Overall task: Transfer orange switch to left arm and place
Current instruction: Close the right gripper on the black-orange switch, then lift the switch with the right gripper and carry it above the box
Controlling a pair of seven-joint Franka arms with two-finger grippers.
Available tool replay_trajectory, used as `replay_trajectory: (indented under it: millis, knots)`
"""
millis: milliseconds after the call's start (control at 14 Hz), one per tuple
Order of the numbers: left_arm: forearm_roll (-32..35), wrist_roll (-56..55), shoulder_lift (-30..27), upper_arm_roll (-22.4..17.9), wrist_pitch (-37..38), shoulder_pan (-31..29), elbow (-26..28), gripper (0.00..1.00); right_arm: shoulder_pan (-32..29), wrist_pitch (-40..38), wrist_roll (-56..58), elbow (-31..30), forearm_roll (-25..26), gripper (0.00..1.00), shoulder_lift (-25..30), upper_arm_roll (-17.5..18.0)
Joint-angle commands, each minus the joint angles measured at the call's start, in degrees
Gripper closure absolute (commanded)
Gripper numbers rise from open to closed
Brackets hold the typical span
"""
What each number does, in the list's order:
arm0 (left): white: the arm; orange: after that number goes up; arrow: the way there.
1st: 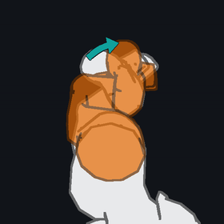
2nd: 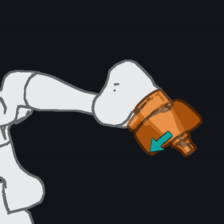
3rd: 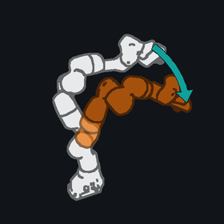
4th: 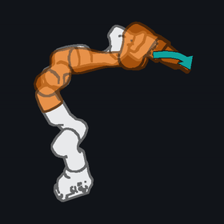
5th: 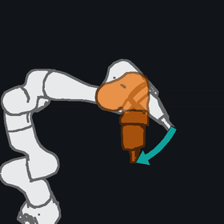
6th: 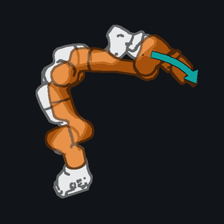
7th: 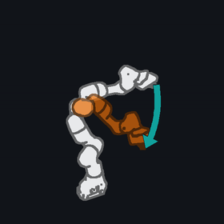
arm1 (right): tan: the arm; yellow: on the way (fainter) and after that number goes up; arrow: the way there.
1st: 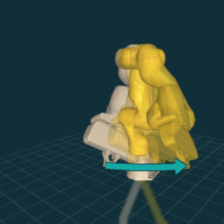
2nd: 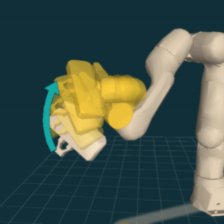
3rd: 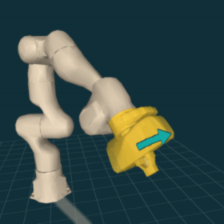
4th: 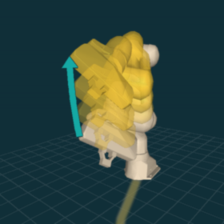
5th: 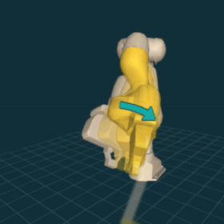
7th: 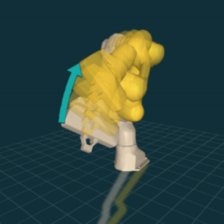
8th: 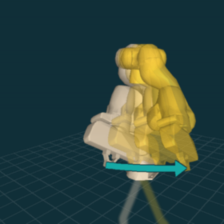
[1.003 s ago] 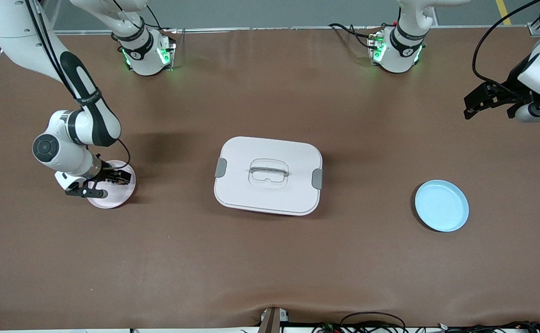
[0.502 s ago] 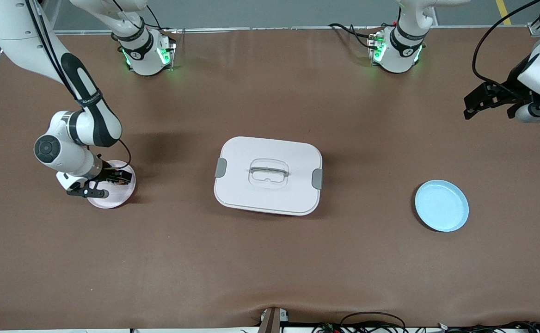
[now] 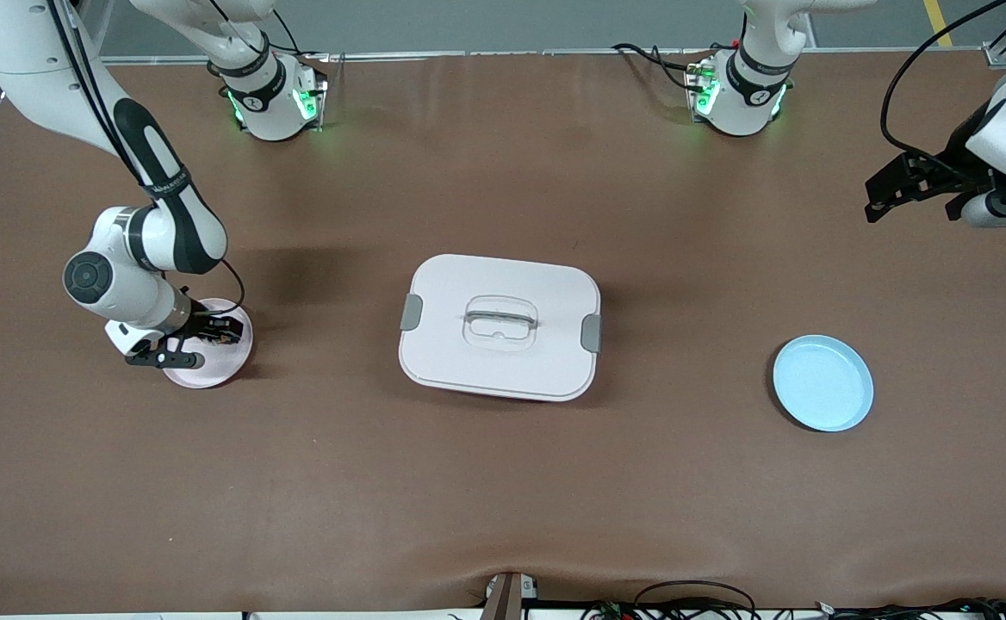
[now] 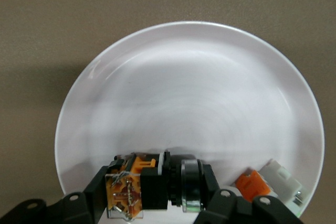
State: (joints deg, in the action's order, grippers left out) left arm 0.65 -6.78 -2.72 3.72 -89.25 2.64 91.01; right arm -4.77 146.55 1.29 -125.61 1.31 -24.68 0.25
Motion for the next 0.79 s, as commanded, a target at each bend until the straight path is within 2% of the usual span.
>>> replay_trajectory:
  millis: [0, 143, 502, 645, 717]
  knots:
    - [-0.66, 0.63, 0.00, 0.23, 0.05, -0.53, -0.84, 0.00, -0.94, -0.92, 2.13, 1.51, 0.71, 0.65, 0.33, 0.80]
    - [-0.74, 0.63, -0.09, 0.23, 0.13, -0.53, -0.75, 0.00, -0.94, -4.15, 4.07, 1.95, 0.71, 0.65, 2.78, 0.80]
    - [-0.65, 0.54, 0.61, 0.23, -0.04, -0.53, -0.75, 0.00, 0.90, -20.66, 2.93, 5.28, -0.16, 0.65, 11.39, 1.33]
    - [-0.66, 0.54, 0.79, 0.23, -0.04, -0.35, -0.75, 0.00, 2.65, -26.64, -1.97, 6.25, -0.51, 0.65, 13.86, 1.50]
    - [-0.65, 0.54, 0.79, 0.23, -0.04, -0.35, -0.75, 0.00, 3.88, -29.10, -4.60, 6.69, -2.26, 0.65, 15.00, 1.51]
